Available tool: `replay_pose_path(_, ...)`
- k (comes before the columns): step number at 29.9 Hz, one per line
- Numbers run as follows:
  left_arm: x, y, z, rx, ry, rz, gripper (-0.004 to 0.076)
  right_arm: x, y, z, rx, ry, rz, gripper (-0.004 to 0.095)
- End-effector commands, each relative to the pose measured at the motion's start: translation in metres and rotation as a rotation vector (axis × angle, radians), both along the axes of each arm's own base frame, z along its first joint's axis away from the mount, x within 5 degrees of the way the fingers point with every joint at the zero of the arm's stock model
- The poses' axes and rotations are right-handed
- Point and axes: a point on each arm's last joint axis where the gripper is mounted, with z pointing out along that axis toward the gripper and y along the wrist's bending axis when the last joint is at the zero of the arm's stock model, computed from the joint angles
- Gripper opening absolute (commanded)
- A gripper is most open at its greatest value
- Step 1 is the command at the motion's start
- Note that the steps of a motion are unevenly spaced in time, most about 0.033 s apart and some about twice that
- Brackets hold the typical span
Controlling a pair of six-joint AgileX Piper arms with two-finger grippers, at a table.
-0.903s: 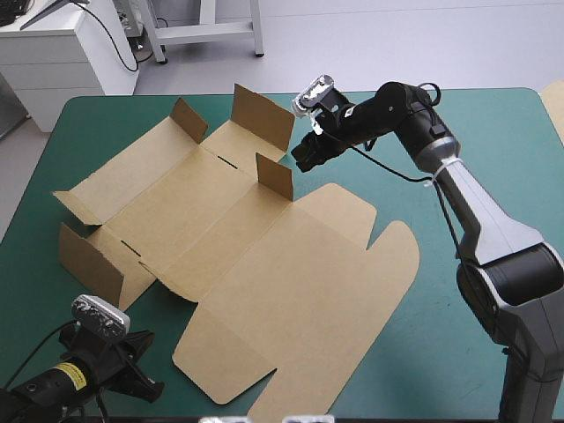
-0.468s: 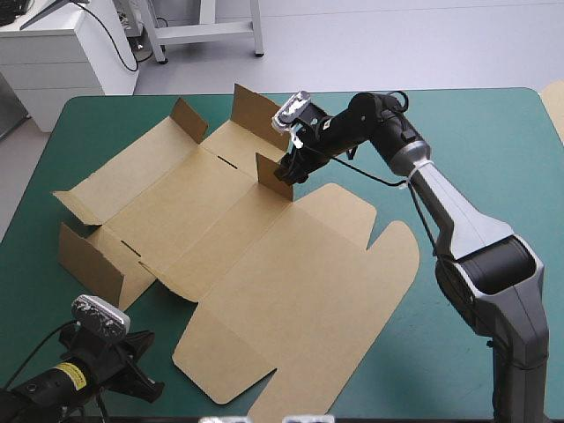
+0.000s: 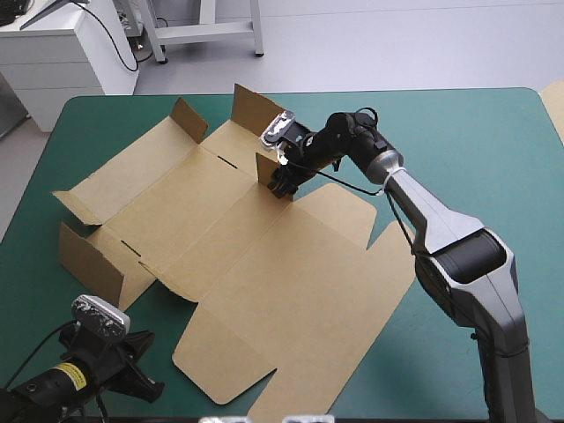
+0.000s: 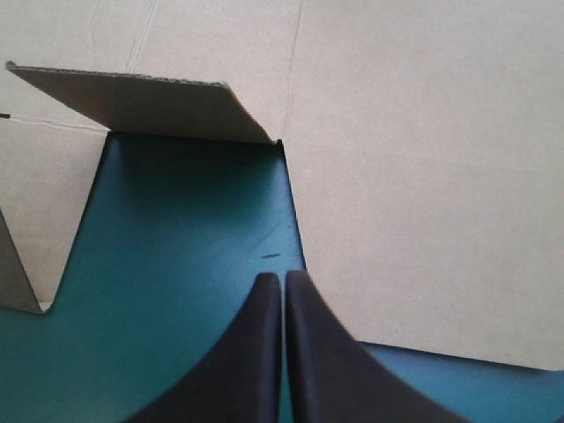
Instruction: Fold the box
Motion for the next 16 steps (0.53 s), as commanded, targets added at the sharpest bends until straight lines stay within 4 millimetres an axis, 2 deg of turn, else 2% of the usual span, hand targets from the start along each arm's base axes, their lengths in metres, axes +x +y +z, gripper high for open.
replay_pose_path(1, 0.004, -0.003, 0.013, -0.052, -0.061, 0.006, -0.0008, -0.007, -0.002, 0.045, 0.076, -0.136, 0.0, 0.0646)
replay_pose_path(5, 0.004, -0.003, 0.013, -0.052, -0.061, 0.006, -0.0008, -0.005, -0.001, 0.046, 0.085, -0.152, -0.01, 0.0615)
replay_pose_path(16, 0.004, -0.003, 0.013, -0.052, -0.061, 0.006, -0.0008, 0.0, 0.001, 0.033, 0.073, -0.137, -0.001, 0.0263)
